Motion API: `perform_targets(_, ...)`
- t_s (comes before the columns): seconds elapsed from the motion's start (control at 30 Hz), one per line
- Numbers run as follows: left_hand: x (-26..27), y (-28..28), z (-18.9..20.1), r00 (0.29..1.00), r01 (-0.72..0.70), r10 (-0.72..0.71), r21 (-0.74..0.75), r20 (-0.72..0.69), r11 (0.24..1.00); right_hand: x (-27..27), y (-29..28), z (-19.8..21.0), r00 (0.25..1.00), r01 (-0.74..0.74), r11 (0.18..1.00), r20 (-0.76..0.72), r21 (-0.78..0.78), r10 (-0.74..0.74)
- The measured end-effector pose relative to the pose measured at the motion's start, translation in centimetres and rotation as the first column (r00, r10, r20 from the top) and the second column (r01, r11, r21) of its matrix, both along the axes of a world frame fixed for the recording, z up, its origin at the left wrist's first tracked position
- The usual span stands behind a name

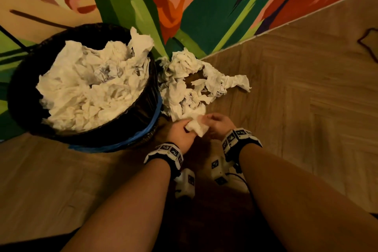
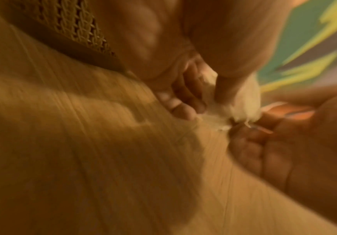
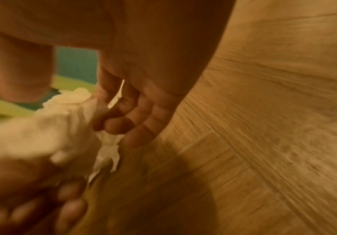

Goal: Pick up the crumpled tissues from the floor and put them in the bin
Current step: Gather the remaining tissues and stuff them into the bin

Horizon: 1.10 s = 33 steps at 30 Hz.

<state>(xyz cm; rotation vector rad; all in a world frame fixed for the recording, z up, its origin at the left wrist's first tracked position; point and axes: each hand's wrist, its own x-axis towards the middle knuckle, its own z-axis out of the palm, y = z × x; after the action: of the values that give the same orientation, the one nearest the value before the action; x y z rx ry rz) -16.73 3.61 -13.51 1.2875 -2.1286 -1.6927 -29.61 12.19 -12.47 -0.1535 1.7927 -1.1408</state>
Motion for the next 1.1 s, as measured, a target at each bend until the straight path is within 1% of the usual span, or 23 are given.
perform_targets(0.07,-0.2,-0.1,0.1,0.999,0.013,-0.011,-0.032,0.038,0.999,0.5,-0.2,-0.3,0.984,-0.12,0.993,-0.13,0.02,0.122)
perform_targets(0.1,-0.3,-0.1,0.1,0.999,0.016,-0.014,-0.054,0.052,0.998,0.5,-0.3,-0.4,0.969,-0.13,0.991,-0.207,0.041,0.136)
perform_targets(0.13,-0.3,-0.2,0.1,0.998,0.021,-0.016,-0.075,0.062,0.997,0.5,-0.4,-0.5,0.959,-0.102,0.993,-0.259,0.062,0.114)
perform_targets(0.17,-0.4,-0.2,0.1,0.997,0.018,-0.012,-0.091,0.07,0.996,0.2,-0.3,-0.5,0.956,-0.039,0.997,-0.287,0.069,0.057)
perform_targets(0.23,-0.2,-0.2,0.3,0.995,-0.001,0.01,-0.098,0.096,0.995,-0.3,-0.3,-0.4,0.97,0.117,0.991,-0.221,0.06,-0.101)
perform_targets(0.37,0.2,-0.5,0.1,0.979,0.082,-0.059,-0.112,0.197,0.99,-0.9,-0.4,-0.7,0.977,0.208,0.976,-0.063,0.063,-0.205)
perform_targets(0.43,0.4,-0.6,0.0,0.985,0.084,-0.07,-0.084,0.16,0.993,-0.9,-0.5,-0.8,0.948,0.316,0.947,0.012,0.057,-0.317)
perform_targets(0.47,0.5,-0.5,-0.1,0.989,0.098,-0.087,-0.087,0.117,0.991,-1.0,-0.5,-0.9,0.934,0.357,0.932,0.013,0.061,-0.358)
perform_targets(0.5,0.6,-0.3,-0.2,0.989,0.126,-0.118,-0.091,0.088,0.988,-1.2,-0.5,-1.0,0.931,0.365,0.927,-0.035,0.084,-0.364)
perform_targets(0.57,0.6,0.1,-0.4,0.981,0.182,-0.176,-0.063,0.081,0.981,-1.6,-0.4,-0.9,0.921,0.379,0.919,-0.146,0.11,-0.362)
perform_targets(0.63,0.3,0.2,-0.4,0.98,0.172,-0.164,-0.062,0.115,0.983,-1.8,-0.3,-0.8,0.899,0.41,0.907,-0.213,0.099,-0.383)
perform_targets(0.67,0.2,0.1,-0.5,0.982,0.145,-0.131,-0.104,0.135,0.984,-1.8,-0.2,-0.7,0.893,0.416,0.905,-0.224,0.086,-0.389)
perform_targets(0.7,0.1,0.0,-0.5,0.986,0.109,-0.084,-0.178,0.142,0.978,-1.8,-0.2,-0.7,0.897,0.408,0.91,-0.219,0.075,-0.385)
perform_targets(0.77,0.0,-0.3,-0.3,0.992,0.047,-0.007,-0.327,0.123,0.944,-1.6,0.0,-0.8,0.922,0.341,0.937,-0.224,0.077,-0.317)
perform_targets(0.83,-0.4,-0.7,-0.1,0.988,0.074,-0.007,-0.422,0.157,0.904,-1.4,0.4,-1.4,0.939,0.271,0.957,-0.248,0.106,-0.238)
perform_targets(0.93,-1.6,-2.0,0.2,0.966,0.163,-0.061,-0.407,0.253,0.899,-1.2,0.8,-2.2,0.952,0.214,0.965,-0.253,0.154,-0.17)
perform_targets(1.0,-2.4,-2.8,0.4,0.953,0.171,-0.064,-0.349,0.297,0.921,-0.9,0.9,-2.3,0.957,0.172,0.966,-0.266,0.192,-0.118)
perform_targets(1.07,-3.0,-3.4,0.8,0.958,0.131,-0.038,-0.316,0.283,0.94,-1.0,0.8,-2.4,0.961,0.142,0.97,-0.264,0.198,-0.086)
perform_targets(1.1,-3.1,-3.4,1.0,0.971,0.102,-0.021,-0.335,0.238,0.937,-1.0,0.6,-2.4,0.963,0.126,0.971,-0.262,0.203,-0.07)
